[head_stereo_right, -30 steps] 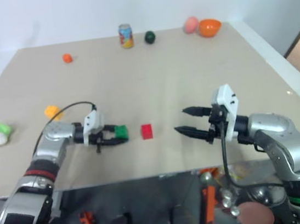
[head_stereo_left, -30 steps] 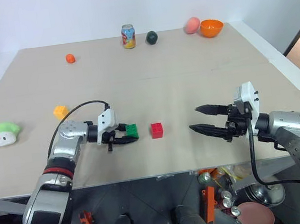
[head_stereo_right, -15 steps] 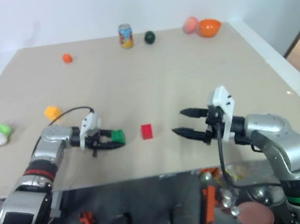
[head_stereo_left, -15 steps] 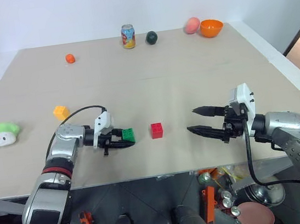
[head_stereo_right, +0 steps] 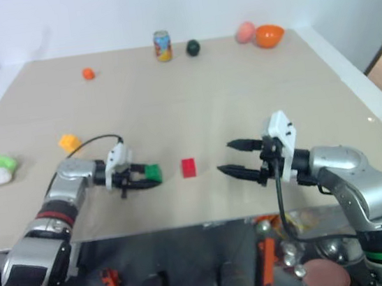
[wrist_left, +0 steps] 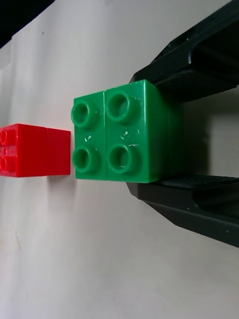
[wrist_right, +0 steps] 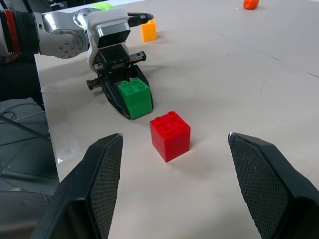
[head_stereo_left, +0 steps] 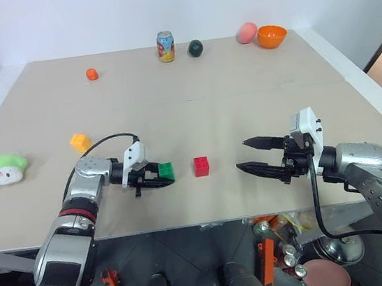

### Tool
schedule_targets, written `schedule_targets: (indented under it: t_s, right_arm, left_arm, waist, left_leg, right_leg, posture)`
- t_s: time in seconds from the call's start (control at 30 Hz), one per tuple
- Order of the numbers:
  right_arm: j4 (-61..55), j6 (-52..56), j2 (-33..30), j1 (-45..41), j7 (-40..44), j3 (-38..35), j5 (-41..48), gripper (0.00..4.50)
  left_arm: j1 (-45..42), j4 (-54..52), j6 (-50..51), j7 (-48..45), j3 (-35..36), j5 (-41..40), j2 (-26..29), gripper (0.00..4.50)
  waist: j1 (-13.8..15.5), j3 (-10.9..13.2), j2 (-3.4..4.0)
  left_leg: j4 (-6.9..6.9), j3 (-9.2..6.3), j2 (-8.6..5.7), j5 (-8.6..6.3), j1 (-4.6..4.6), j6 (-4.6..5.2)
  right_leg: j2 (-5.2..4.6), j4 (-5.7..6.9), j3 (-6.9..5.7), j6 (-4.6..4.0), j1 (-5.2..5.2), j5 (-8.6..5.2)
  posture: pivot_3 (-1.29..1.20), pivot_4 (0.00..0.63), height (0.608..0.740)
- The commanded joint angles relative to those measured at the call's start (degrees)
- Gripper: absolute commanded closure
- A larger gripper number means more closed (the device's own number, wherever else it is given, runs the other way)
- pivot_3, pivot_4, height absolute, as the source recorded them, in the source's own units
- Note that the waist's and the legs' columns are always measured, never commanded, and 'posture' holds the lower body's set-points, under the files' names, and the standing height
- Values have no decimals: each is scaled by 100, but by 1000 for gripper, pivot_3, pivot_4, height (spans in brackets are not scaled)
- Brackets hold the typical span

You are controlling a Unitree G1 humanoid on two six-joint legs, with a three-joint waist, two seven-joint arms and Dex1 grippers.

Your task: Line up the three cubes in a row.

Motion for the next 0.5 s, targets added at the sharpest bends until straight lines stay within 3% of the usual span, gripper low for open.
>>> schedule_targets:
  t_s: [0.03, 0.3, 0.5]
  right_arm:
    - [-185, -95, -57, -64, 6, -128, 39, 1029]
    - [-160, -115, -46, -69, 6, -125, 42, 1029]
    - [-99, -138, -33, -121, 36, -80, 18, 1029]
  left_arm:
    - [-157, 54, -178, -90, 27, 82, -37, 2902]
    - [-153, 247, -507, 39, 0, 279, -42, 2902]
    - [-202, 331, -586, 285, 75, 304, -73, 928]
  waist:
    - [1, 0, 0]
    - [3, 0, 0]
    - [3, 0, 0]
  left_leg:
    - [0, 0, 0, 0, 0, 0]
    - [0, 0, 0, 0, 1, 0]
    - [1, 0, 0, 0, 1, 1]
  right_leg:
    - [0, 0, 0, 0, 0, 0]
    - [0, 0, 0, 0, 0, 0]
    - [0, 0, 0, 1, 1, 2]
  posture:
    - [0, 150, 740]
    - [0, 150, 740]
    - [0, 150, 740]
